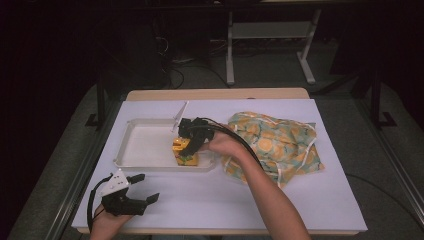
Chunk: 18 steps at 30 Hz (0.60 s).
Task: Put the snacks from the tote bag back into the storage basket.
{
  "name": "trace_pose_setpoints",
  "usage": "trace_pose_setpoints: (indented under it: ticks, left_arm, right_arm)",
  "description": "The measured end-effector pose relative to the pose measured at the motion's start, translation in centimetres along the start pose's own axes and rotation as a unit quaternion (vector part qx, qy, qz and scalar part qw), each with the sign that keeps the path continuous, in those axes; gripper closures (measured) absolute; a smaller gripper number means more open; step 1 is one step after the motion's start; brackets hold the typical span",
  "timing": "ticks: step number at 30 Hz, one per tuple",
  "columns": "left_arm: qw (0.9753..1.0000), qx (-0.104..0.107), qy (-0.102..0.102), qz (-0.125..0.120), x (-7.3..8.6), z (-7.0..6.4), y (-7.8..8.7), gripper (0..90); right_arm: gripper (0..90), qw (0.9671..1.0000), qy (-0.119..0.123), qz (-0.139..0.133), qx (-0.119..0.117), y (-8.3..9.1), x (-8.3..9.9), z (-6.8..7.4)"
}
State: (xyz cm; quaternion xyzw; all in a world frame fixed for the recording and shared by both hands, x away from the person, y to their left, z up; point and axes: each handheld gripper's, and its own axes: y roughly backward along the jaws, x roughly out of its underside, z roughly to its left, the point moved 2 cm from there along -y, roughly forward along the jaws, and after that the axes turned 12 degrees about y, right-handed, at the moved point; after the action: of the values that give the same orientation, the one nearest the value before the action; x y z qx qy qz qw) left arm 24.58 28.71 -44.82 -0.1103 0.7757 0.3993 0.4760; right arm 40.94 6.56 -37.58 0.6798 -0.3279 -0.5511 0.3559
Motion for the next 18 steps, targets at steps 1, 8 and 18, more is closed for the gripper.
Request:
trace_pose_setpoints:
  ticks: [1,8,18]
  left_arm:
    - [1.0000,0.000,0.001,0.000,-0.01,0.00,-0.01,13.3]
    - [1.0000,0.001,-0.001,-0.001,0.01,-0.05,-0.08,13.3]
    - [1.0000,0.001,0.002,-0.001,0.02,-0.10,-0.08,13.2]
  right_arm:
    - [46.4,1.0000,0.000,-0.001,0.000,0.01,-0.01,0.01]
    - [45.9,1.0000,-0.002,-0.006,0.000,0.16,-0.02,-0.01]
    - [44.5,0.9999,-0.004,-0.012,0.000,0.42,-0.01,0.02]
